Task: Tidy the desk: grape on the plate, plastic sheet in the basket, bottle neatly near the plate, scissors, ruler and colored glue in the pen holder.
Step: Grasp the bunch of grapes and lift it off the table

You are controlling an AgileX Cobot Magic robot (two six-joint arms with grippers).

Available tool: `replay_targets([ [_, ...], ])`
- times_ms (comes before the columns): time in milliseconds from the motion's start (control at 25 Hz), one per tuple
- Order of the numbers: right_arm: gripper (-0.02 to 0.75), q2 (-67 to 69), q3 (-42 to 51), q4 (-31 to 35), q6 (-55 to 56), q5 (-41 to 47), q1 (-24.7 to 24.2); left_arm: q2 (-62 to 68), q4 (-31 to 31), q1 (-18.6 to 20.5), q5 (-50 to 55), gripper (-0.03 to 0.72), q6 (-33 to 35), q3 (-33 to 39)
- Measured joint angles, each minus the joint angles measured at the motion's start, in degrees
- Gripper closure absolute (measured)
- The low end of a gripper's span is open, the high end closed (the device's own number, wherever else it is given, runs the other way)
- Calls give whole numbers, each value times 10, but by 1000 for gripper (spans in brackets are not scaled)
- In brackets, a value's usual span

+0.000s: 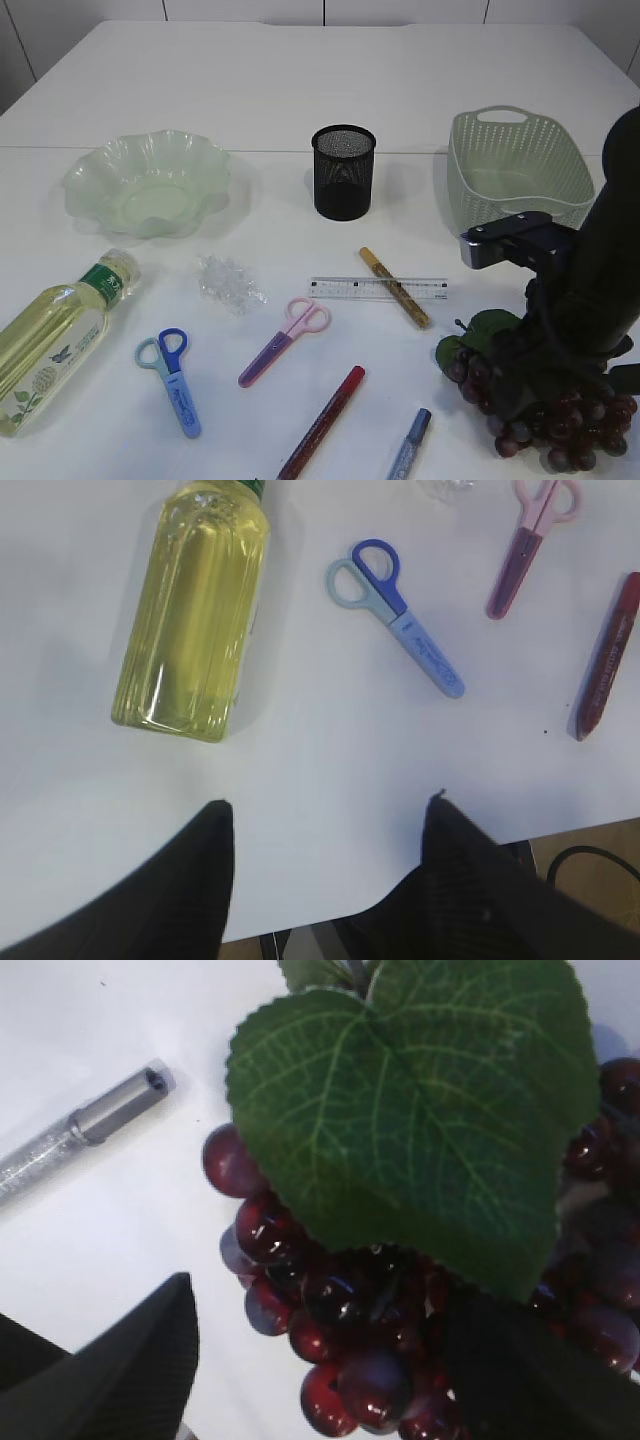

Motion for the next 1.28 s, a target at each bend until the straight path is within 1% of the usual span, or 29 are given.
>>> replay_targets([
  [600,134,88,-4,-3,0,-60,0,0,0,0,-1,253,1,0],
  [760,155,98,-5,-8,0,-71,1,0,0,0,-2,253,1,0],
  [880,230,101,-5,-13,0,-77,1,0,0,0,-5,253,1,0],
  [1040,384,101,-5,-13,0,-80,1,0,0,0,-7,253,1,0],
  [1080,435,101,-5,-13,0,-80,1,0,0,0,-7,253,1,0],
  [1160,494,101,-5,-14,0,-79,1,0,0,0,-7,253,1,0],
  [1280,545,101,-7,-14,0,-72,1,0,0,0,-8,253,1,0],
])
